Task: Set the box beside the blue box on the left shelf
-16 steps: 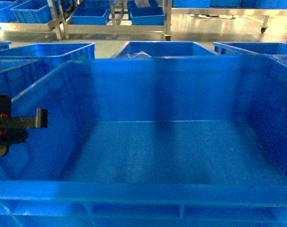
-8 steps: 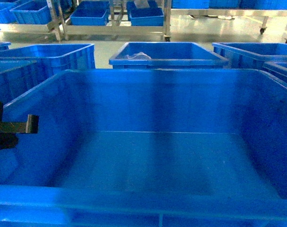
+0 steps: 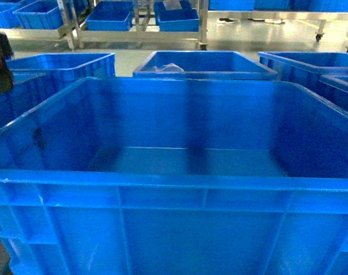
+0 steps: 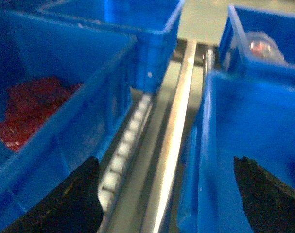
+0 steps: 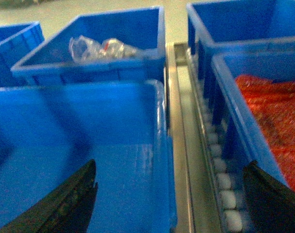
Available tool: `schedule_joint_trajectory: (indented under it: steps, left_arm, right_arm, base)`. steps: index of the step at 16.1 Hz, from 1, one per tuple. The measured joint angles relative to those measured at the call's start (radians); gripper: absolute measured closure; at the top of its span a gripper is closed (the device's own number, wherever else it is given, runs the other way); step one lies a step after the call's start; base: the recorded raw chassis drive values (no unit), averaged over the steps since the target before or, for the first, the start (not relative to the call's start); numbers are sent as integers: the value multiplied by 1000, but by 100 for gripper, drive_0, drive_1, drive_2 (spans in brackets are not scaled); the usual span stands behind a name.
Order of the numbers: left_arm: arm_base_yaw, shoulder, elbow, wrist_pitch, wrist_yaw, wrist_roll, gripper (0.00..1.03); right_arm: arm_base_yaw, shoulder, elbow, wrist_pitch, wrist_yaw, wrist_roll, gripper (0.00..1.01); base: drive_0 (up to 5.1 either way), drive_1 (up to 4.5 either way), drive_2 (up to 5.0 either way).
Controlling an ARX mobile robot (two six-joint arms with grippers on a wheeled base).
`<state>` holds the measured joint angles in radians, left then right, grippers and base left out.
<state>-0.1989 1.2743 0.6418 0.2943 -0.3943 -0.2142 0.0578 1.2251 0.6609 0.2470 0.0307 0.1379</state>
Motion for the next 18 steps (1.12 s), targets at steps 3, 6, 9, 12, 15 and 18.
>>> schedule_joint_trajectory:
  steps: [3, 6, 9, 12, 15, 18]
  left_arm:
    - [19, -19, 8, 21, -37, -13, 6]
    - [67, -45, -147, 385, 204, 105, 26]
    - [102, -165, -321, 493, 296, 189, 62]
    - [136, -283, -438, 478, 329, 196, 101]
    - [201, -415, -514, 429, 391, 198, 100]
    - [199, -534, -565, 357, 394, 198, 100]
  right_arm:
    - [0, -3, -3, 33, 41, -1, 4]
    - [-28, -11, -123, 349, -18, -71, 19]
    - [-63, -130, -328, 514, -28, -118, 58]
    - [-58, -242, -447, 508, -31, -131, 97]
    - [-58, -362, -522, 473, -31, -133, 100]
    - [-58, -484, -577, 401, -31, -133, 100]
  base:
    - [0, 0, 0]
    - [0, 0, 0]
    - [0, 0, 0]
    - [0, 0, 0]
    - [0, 0, 0]
    - [0, 0, 0]
